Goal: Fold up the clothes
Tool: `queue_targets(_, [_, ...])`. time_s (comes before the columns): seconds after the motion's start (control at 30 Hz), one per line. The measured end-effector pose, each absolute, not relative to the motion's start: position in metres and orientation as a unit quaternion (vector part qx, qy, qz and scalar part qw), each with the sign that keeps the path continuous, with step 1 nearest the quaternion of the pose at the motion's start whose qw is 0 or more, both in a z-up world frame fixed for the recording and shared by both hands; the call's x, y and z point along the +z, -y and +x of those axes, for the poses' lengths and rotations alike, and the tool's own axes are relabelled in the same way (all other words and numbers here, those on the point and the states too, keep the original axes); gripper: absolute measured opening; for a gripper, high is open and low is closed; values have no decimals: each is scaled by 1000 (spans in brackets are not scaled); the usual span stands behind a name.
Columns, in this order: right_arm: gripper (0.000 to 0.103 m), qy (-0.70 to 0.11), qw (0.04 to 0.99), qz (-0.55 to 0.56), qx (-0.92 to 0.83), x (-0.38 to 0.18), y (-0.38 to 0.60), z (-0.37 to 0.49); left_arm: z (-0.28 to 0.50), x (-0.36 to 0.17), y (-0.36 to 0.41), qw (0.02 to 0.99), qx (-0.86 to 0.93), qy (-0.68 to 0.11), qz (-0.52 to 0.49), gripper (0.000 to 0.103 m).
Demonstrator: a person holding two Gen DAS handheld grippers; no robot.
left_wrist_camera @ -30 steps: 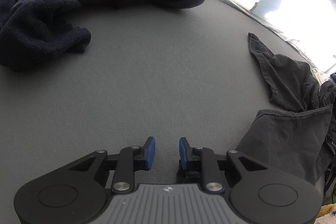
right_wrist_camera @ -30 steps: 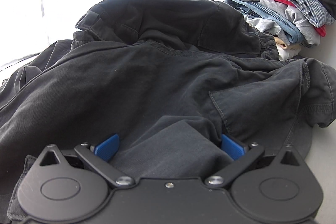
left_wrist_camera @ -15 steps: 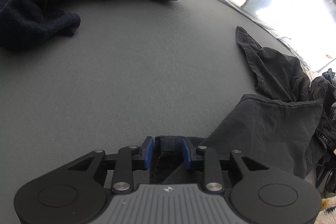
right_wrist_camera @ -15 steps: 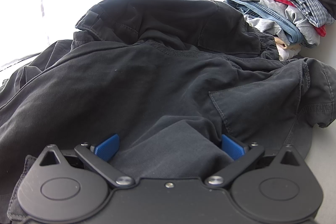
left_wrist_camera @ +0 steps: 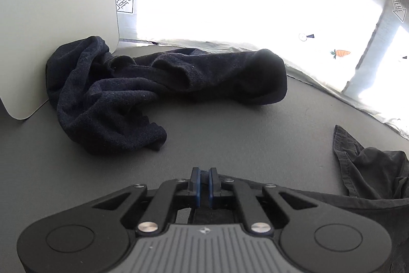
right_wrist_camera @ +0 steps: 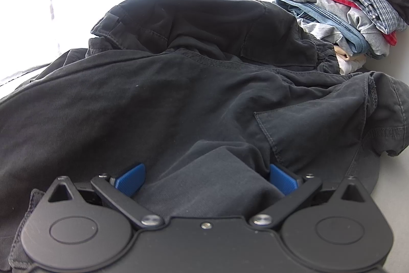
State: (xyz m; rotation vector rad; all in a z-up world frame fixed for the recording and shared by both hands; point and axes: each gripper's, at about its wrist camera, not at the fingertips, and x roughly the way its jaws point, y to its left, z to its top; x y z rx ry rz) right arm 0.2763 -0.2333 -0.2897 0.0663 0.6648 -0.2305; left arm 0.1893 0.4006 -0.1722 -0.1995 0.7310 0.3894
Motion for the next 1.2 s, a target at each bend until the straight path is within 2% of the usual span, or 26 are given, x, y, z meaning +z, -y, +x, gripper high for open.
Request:
queue_targets(0.07, [103, -325, 938, 32, -113, -290, 233, 276, 202, -175, -410, 905, 236, -348, -66, 0])
queue_targets(0.2, [103, -326, 938, 32, -113, -290, 233, 276, 207, -184, -443, 884, 219, -359, -204, 2])
queue_targets(0.27, [103, -326, 938, 32, -113, -290, 233, 276, 202, -190, -438, 883, 191, -368, -222, 9])
queue_targets(0.33, [103, -326, 938, 32, -113, -290, 233, 276, 196, -199, -423, 881, 163, -392, -210, 28])
queue_targets(0.47, [103, -337, 934, 35, -113, -287, 234, 279, 175, -215, -397, 872, 153, -422, -197, 34])
queue_targets(0.53, [103, -349, 930, 38, -113, -285, 234, 282, 159, -219, -391, 869, 158, -416, -217, 50])
queue_targets(0.6, [103, -360, 925, 41, -113, -283, 235, 284, 141, -219, -389, 868, 165, -402, -241, 58])
queue_targets(0.87, [103, -430, 895, 73, -94, -267, 246, 301, 93, -221, -384, 860, 184, -379, -288, 62])
queue_targets(0.97, [98, -415, 900, 108, -83, -262, 259, 291, 82, -223, -379, 856, 191, -375, -299, 63])
queue_targets(1.2, [97, -360, 897, 209, -149, -244, 323, 239, 62, -224, -364, 847, 217, -364, -322, 63])
